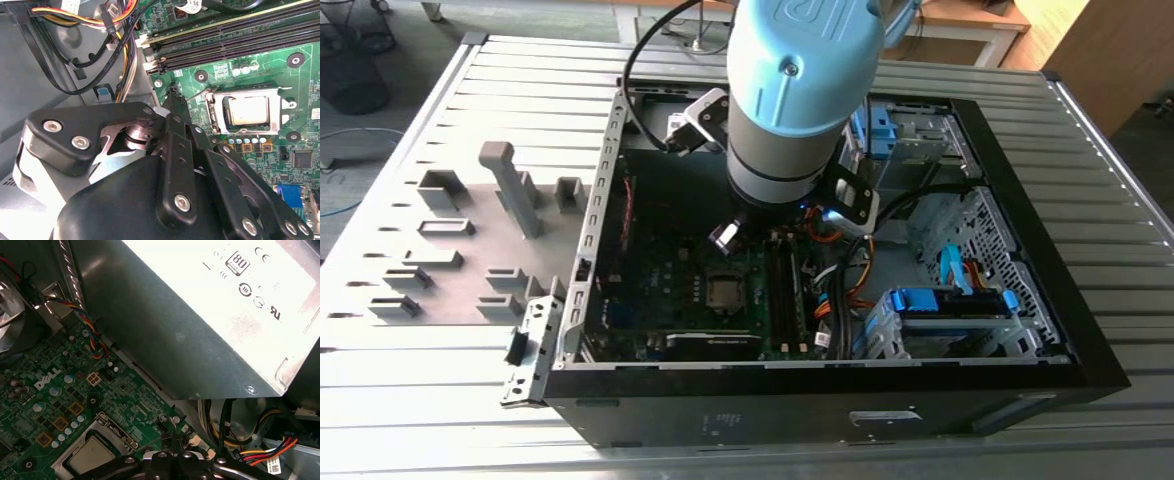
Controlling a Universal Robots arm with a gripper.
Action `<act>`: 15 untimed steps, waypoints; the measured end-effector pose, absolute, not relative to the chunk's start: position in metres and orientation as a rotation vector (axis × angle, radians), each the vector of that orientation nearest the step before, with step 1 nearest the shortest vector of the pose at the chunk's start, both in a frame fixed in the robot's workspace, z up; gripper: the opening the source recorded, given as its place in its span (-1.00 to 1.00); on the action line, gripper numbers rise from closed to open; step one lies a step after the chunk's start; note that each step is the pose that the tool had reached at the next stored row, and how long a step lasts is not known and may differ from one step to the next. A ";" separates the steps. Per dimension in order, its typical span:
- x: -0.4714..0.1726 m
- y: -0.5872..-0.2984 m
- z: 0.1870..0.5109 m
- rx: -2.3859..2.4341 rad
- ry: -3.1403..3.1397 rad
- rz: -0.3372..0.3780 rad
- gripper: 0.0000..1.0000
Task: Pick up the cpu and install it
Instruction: 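Close the cpu cover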
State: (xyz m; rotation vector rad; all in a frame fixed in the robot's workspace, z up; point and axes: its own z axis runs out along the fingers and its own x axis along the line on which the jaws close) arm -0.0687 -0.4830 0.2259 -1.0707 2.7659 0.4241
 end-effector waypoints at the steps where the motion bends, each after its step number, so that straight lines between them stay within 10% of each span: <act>1: -0.069 -0.484 0.226 -1.071 2.766 0.424 -0.79; 15: -0.071 -0.493 0.226 -1.073 2.767 0.418 -0.79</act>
